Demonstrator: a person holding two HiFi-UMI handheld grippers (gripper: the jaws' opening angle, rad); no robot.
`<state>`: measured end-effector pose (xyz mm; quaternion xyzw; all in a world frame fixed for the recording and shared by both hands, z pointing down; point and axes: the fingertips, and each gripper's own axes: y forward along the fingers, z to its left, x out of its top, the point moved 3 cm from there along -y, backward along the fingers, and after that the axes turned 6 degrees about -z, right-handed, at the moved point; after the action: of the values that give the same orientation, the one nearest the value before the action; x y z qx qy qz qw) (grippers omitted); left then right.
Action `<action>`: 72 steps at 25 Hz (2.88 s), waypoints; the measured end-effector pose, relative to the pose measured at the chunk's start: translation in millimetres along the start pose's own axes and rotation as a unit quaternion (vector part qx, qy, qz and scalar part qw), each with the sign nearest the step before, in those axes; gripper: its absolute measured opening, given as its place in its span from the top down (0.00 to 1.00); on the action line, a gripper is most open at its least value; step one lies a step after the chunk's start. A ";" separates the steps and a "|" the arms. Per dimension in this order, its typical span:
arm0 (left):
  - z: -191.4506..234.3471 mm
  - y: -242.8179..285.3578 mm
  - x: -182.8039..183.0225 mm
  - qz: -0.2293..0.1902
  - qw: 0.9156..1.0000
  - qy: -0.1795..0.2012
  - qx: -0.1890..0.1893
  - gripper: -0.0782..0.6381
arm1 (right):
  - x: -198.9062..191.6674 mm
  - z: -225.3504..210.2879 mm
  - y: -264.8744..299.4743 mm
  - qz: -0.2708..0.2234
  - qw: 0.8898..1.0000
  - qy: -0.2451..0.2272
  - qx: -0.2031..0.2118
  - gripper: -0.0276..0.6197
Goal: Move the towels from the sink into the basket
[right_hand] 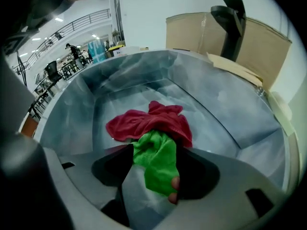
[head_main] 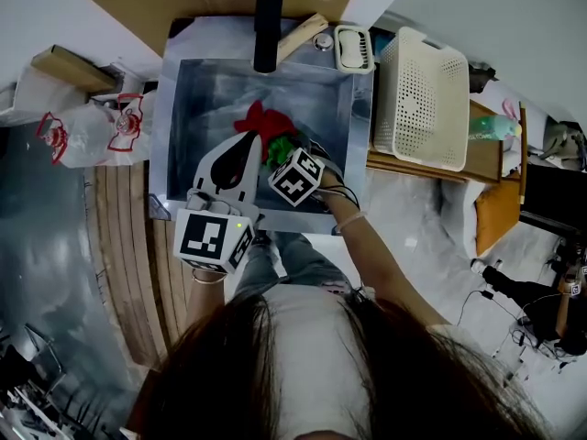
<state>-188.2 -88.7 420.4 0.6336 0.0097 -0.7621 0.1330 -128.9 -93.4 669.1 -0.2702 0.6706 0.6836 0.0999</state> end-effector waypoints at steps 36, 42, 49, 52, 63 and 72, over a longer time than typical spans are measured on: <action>9.4 -6.0 18.0 0.001 1.000 0.011 -0.009 0.88 | 0.3 -13.7 -19.4 -0.008 0.995 0.078 -0.057 0.80; 7.6 -8.8 24.5 -0.002 0.999 0.017 -0.029 0.88 | 9.4 -15.7 -47.9 -0.040 0.989 0.108 -0.089 0.80; 3.6 -13.2 31.8 -0.009 0.998 0.026 -0.053 0.88 | 13.8 -15.7 -72.2 -0.073 0.981 0.142 -0.113 0.80; 1.3 -16.3 34.5 -0.011 0.998 0.028 -0.063 0.88 | 13.4 -13.3 -79.3 -0.082 0.977 0.153 -0.122 0.80; -2.9 -28.1 43.0 -0.018 0.993 0.038 -0.109 0.88 | 27.8 -3.2 -122.6 -0.142 0.952 0.210 -0.169 0.80; -7.9 -34.3 50.3 -0.022 0.988 0.043 -0.146 0.88 | 43.1 8.6 -152.6 -0.188 0.933 0.234 -0.199 0.80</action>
<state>-196.2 -63.8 364.9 0.6394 0.1405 -0.7271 0.2068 -90.7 -82.5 515.3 -0.5580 0.4625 0.6889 0.0109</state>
